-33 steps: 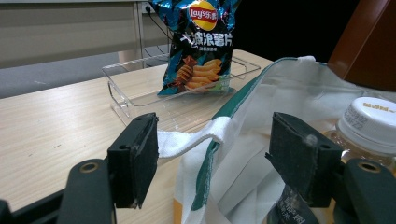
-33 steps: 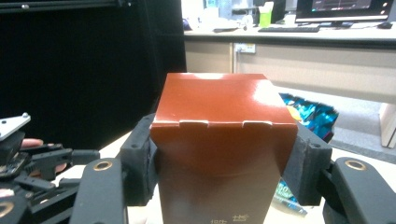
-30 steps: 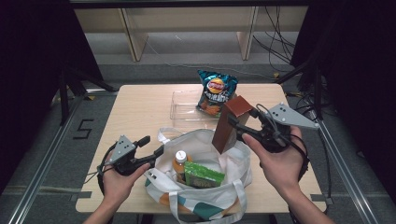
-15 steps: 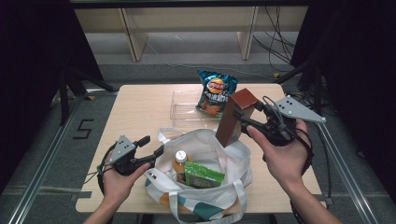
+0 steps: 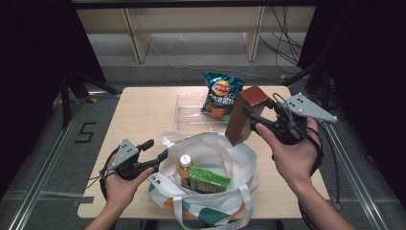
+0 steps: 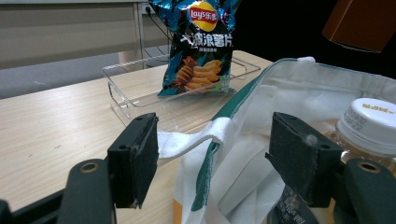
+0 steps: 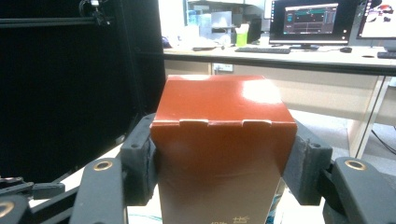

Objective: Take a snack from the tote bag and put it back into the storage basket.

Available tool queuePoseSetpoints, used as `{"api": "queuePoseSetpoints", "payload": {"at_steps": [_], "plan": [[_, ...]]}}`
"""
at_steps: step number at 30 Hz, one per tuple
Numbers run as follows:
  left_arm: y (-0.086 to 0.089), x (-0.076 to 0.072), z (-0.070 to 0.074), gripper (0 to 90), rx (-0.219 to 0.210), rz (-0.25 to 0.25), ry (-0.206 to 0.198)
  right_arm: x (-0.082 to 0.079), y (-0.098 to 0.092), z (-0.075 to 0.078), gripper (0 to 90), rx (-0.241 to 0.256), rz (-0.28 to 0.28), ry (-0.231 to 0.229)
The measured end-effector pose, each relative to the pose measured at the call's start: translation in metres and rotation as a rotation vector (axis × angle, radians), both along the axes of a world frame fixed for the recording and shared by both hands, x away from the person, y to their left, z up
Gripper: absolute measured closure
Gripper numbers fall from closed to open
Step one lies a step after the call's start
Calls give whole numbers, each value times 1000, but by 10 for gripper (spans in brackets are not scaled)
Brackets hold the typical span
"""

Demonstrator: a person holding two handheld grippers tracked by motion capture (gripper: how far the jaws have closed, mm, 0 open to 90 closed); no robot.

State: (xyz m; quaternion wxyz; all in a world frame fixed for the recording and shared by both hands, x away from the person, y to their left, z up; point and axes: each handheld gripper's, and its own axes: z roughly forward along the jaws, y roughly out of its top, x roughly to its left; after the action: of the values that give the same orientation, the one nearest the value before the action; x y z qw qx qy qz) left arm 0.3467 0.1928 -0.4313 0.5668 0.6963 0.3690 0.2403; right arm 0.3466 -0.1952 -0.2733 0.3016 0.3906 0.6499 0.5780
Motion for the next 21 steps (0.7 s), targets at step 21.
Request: {"api": "queuePoseSetpoints", "payload": {"at_steps": [21], "plan": [[0,-1,0,325,7,7,7,16,1,-2,394,-25,-49,-15]]}}
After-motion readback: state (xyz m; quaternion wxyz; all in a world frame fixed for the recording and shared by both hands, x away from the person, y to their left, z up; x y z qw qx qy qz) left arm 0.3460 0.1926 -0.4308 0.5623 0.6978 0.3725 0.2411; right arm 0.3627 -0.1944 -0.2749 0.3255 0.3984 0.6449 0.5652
